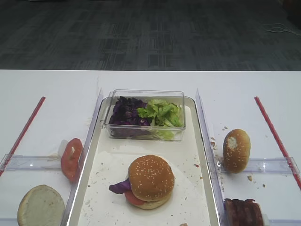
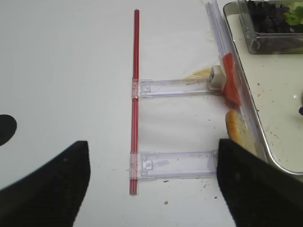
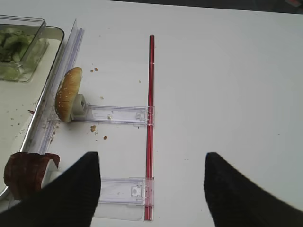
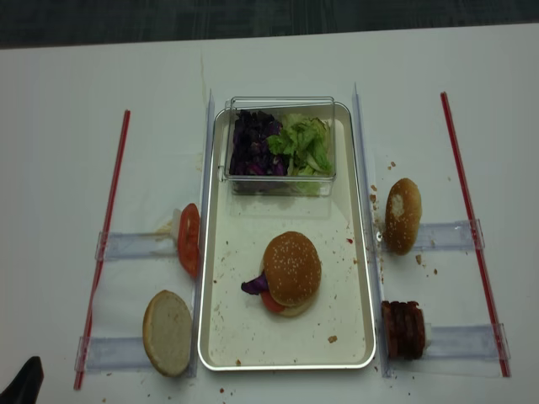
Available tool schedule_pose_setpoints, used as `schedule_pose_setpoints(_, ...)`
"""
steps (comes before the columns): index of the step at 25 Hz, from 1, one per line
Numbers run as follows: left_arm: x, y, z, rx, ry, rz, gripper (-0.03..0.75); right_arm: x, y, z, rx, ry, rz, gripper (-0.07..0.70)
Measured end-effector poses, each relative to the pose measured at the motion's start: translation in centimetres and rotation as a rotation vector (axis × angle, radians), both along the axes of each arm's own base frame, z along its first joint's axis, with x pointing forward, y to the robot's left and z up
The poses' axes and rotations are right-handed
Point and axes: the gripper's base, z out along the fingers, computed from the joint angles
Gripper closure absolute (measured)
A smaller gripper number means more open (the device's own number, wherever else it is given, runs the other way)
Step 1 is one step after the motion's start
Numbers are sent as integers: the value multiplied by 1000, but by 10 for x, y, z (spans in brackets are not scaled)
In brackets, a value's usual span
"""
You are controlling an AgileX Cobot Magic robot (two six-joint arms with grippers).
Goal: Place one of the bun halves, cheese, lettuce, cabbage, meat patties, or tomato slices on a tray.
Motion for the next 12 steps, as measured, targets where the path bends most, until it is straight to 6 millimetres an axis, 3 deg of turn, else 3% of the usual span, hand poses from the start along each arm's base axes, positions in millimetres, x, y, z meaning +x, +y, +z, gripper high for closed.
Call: schedule_pose_setpoints(12, 0, 0, 0, 0, 0, 0, 171, 0, 0, 0, 11, 0, -10, 125)
